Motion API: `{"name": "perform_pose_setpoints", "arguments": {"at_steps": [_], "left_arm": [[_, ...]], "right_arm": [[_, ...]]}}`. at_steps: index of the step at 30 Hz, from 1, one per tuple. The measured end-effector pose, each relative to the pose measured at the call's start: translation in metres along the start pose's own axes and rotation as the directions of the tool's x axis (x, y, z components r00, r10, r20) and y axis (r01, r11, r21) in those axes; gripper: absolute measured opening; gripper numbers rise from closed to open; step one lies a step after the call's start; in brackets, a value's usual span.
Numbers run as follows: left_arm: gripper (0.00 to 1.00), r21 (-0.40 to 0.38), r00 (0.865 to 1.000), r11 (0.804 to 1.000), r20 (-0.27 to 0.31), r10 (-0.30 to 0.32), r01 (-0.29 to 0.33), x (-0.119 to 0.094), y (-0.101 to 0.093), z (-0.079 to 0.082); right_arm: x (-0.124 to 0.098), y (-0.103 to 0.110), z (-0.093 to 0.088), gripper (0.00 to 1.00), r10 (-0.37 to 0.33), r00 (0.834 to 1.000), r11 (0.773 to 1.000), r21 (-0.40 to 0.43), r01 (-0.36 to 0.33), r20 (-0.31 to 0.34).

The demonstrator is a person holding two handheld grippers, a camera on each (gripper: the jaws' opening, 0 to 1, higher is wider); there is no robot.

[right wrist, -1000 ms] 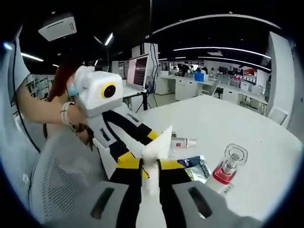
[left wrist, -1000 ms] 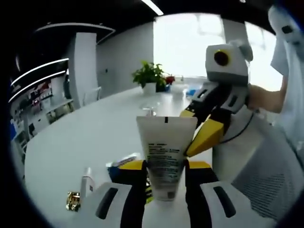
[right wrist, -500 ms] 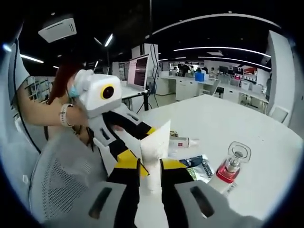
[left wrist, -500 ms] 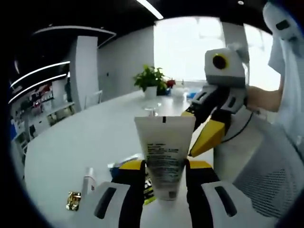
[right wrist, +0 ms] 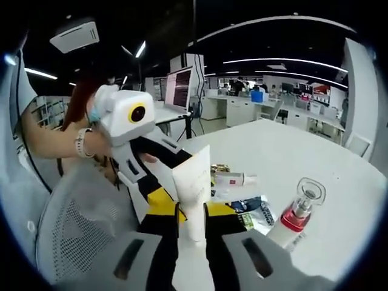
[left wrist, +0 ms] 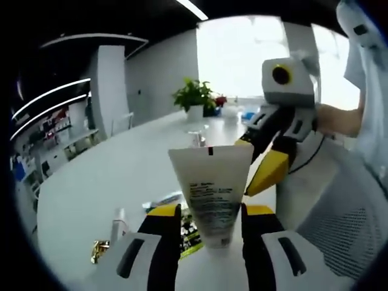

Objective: Arrange the skincare products in the storage area until every visible bottle or jar stands upright without overlapping.

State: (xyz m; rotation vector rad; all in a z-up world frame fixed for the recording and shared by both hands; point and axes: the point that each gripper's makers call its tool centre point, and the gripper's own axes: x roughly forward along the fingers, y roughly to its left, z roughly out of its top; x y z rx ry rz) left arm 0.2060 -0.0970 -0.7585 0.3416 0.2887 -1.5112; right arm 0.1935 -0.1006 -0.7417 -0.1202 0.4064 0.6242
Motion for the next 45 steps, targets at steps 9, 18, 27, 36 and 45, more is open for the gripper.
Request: {"name": "perform_pose_setpoints", "arguments": {"at_steps": [9,18,27,36,45], "left_arm": [[0.32,-0.008,0.998,1.0,-0.066,0.014,-0.015,-0.009,-0.008,-0.013],[0.29,0.005,0.991,1.0,-0.13,-0.005,0.006,-0.002,-0.011,-0.024],[0.26,0.033,0.99,0.999,-0.139,-0.036,0.041,0.013,-0.012,-0.02],[0.21,0.013,0.986,0.998,-0.153,-0.061,0.064,0.021,-0.007,-0.028],[0.19,0.0,0.984,0.997,-0.16,-0.072,0.073,0.025,-0.006,-0.037]], "right_arm": [[0.001,0.002,-0.01,0.16,0.005,1.0,1.0,0.016,-0.005,-0.017],[0.007,0.009,-0.003,0.13,0.036,0.999,0.999,0.008,-0.035,-0.014],[0.009,0.019,-0.002,0.12,0.065,0.998,0.998,0.009,-0.065,-0.013],[-0.003,0.007,0.004,0.13,0.042,0.998,0.997,-0.069,-0.046,-0.047],[-0.02,-0.021,0.017,0.18,0.044,0.992,0.974,-0.215,-0.069,-0.122]]}}
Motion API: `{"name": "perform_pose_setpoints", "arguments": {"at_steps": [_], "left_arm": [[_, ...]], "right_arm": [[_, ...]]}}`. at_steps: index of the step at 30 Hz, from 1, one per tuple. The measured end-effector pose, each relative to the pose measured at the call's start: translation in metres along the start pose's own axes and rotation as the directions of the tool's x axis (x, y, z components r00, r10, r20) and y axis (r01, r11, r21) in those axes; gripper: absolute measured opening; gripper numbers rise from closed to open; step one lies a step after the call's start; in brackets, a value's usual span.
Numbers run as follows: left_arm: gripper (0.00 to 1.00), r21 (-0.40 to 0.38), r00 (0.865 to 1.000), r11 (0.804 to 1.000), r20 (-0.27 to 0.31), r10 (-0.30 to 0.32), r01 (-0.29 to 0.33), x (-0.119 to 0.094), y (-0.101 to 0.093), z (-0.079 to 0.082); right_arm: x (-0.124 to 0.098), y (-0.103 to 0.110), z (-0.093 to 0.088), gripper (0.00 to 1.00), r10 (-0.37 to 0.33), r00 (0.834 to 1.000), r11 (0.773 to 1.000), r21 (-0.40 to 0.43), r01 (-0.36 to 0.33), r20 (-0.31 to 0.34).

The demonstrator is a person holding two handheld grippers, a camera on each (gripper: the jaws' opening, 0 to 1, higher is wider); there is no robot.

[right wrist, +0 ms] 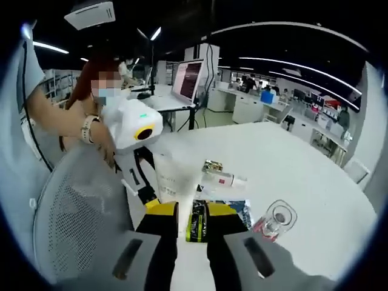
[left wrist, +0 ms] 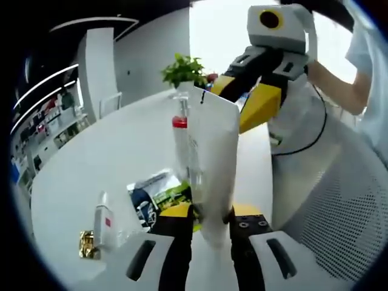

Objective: Arrange the skincare products in the storage area until every visible bottle or jar stands upright without overlapping.

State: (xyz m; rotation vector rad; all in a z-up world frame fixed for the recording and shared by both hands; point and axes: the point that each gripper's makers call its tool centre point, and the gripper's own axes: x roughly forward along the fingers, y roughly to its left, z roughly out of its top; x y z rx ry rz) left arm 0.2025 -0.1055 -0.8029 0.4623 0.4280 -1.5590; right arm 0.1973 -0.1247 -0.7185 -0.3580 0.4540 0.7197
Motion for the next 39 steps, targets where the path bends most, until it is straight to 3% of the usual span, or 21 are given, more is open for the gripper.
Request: {"name": "perform_pose_setpoints", "arguments": {"at_steps": [3,7,12,15,20,23,26,28,30,31,39], "left_arm": [[0.17,0.015,1.0,1.0,-0.007,0.0,0.0,0.0,0.002,-0.001],[0.16,0.019,1.0,1.0,-0.001,-0.016,0.016,0.002,0.001,0.0],[0.15,0.024,0.999,0.999,0.018,-0.047,0.046,0.007,0.001,0.003],[0.14,0.041,0.997,0.997,0.022,-0.067,0.066,0.01,0.0,0.006],[0.14,0.058,0.995,0.994,0.029,-0.098,0.096,0.015,0.0,0.009],[0.14,0.063,0.993,0.992,0.034,-0.112,0.109,0.017,0.0,0.011],[0.14,0.062,0.991,0.991,0.044,-0.123,0.12,0.018,0.002,0.012],[0.13,0.061,0.99,0.99,0.049,-0.13,0.127,0.02,0.004,0.013],[0.13,0.065,0.988,0.988,0.054,-0.144,0.141,0.021,0.005,0.014],[0.13,0.063,0.988,0.988,0.055,-0.145,0.141,0.022,0.007,0.014],[0.13,0.072,0.986,0.986,0.067,-0.152,0.147,0.03,0.019,0.02]], "right_arm": [[0.0,-0.005,0.006,0.21,0.053,0.996,0.991,-0.116,-0.06,-0.065],[0.005,-0.006,0.017,0.24,0.123,0.985,0.967,-0.208,-0.146,-0.123],[0.016,0.006,0.027,0.25,0.225,0.95,0.911,-0.297,-0.284,-0.218],[0.021,0.006,0.026,0.23,0.234,0.931,0.888,-0.329,-0.322,-0.279],[0.025,0.004,0.014,0.21,0.271,0.858,0.839,-0.331,-0.433,-0.436],[0.029,0.0,0.009,0.15,0.275,0.827,0.825,-0.321,-0.465,-0.49],[0.033,0.003,0.006,0.16,0.304,0.796,0.814,-0.292,-0.503,-0.524],[0.035,0.004,-0.001,0.16,0.311,0.763,0.801,-0.276,-0.531,-0.566],[0.041,0.003,-0.003,0.12,0.302,0.763,0.798,-0.286,-0.53,-0.572],[0.041,0.002,-0.005,0.1,0.303,0.752,0.795,-0.28,-0.538,-0.586],[0.042,-0.015,-0.009,0.09,0.282,0.738,0.81,-0.26,-0.526,-0.614]]}}
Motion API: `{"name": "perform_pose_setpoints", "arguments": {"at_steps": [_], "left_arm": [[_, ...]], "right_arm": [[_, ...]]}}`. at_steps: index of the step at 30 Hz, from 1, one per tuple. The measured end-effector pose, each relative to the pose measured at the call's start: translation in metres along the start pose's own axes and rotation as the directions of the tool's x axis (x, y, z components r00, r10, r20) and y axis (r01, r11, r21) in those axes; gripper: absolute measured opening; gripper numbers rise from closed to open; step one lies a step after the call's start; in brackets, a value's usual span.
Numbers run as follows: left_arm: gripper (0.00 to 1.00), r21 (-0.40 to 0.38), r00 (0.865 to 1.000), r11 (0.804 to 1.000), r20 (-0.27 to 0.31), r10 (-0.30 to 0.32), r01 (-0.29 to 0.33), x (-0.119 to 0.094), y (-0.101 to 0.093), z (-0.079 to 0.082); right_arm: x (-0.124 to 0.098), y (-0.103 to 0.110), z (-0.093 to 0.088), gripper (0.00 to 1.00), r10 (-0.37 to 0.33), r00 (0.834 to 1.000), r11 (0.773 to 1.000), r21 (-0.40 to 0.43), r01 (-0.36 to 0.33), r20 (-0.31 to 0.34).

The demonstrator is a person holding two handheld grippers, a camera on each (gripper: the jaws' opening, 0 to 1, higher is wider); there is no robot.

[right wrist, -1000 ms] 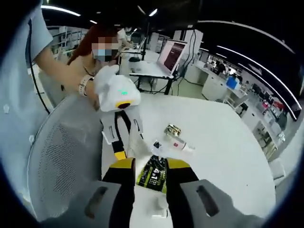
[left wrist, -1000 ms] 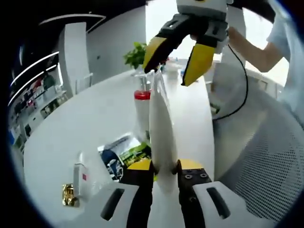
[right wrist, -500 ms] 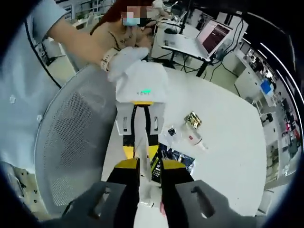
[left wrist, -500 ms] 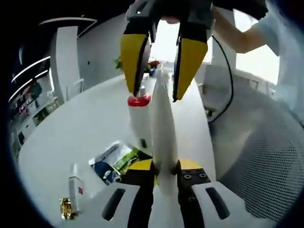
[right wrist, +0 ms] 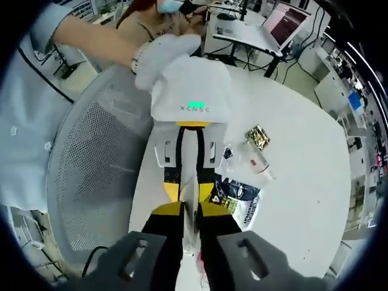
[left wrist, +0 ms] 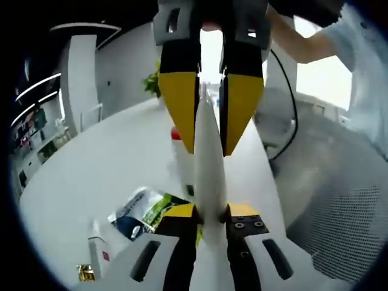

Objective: Arrange the skincare products in the storage area until every visible bottle or jar stands upright without overlapping.

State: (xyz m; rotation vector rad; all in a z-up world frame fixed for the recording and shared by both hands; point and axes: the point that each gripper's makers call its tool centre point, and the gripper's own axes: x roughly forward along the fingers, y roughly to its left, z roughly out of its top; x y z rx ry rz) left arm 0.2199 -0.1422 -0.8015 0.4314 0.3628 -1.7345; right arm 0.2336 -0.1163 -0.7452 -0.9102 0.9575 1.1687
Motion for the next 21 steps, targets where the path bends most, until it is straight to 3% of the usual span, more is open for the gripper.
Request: {"name": "perform_pose_setpoints", "arguments": {"at_steps": [9,21], "left_arm": [[0.13,0.019,1.0,1.0,-0.006,-0.023,0.023,0.012,0.016,0.005],[0.14,0.027,0.999,0.999,-0.012,-0.032,0.033,0.022,0.029,0.009]], "right_arm": [[-0.001,-0.014,-0.015,0.09,-0.023,0.998,1.0,0.013,0.024,-0.05],[-0.004,-0.022,-0.027,0.09,-0.032,0.998,0.999,0.039,0.034,-0.062]]}}
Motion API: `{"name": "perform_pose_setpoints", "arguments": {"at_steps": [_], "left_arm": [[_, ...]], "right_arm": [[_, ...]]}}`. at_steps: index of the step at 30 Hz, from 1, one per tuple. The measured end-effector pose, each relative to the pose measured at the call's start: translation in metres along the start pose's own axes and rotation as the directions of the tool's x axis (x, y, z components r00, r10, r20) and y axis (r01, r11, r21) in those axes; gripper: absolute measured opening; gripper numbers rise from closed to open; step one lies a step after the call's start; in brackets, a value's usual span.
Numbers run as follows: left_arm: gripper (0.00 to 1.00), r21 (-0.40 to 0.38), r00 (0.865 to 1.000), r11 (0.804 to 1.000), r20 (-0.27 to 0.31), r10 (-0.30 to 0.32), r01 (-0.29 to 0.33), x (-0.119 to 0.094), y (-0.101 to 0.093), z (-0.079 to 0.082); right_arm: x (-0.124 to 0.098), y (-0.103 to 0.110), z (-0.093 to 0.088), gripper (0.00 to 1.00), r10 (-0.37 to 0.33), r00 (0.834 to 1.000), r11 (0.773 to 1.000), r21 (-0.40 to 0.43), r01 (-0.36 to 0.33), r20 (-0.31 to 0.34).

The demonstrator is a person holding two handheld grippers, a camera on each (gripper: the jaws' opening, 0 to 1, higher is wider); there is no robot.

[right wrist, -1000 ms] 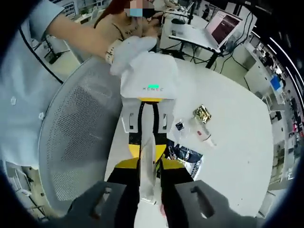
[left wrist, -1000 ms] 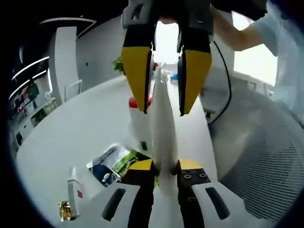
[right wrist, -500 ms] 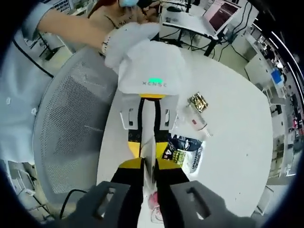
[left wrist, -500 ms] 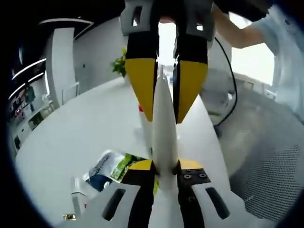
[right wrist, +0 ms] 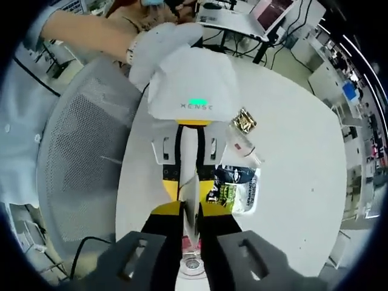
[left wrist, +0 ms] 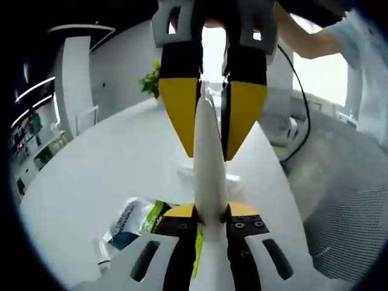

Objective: Arrange the skincare products in the storage area until every visible bottle or jar stands upright without overlapping.

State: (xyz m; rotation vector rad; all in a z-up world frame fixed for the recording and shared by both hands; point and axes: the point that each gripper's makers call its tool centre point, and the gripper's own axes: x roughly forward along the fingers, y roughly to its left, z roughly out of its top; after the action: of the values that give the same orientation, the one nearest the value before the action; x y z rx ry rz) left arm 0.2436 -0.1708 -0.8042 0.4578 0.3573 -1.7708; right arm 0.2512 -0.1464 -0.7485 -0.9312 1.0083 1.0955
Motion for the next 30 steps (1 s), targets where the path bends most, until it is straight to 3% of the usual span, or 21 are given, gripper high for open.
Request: {"name": "perform_pose_setpoints", "arguments": {"at_steps": [8,30], "left_arm": [[0.14,-0.024,1.0,1.0,0.016,-0.001,0.002,0.005,0.006,0.002],[0.14,-0.037,0.999,0.999,0.041,-0.034,0.035,0.016,0.003,0.007]], "right_arm": [[0.0,-0.011,-0.005,0.09,0.011,1.0,1.0,0.022,-0.011,-0.004],[0.0,-0.006,-0.018,0.1,0.025,0.999,0.999,0.043,-0.024,-0.036]]}}
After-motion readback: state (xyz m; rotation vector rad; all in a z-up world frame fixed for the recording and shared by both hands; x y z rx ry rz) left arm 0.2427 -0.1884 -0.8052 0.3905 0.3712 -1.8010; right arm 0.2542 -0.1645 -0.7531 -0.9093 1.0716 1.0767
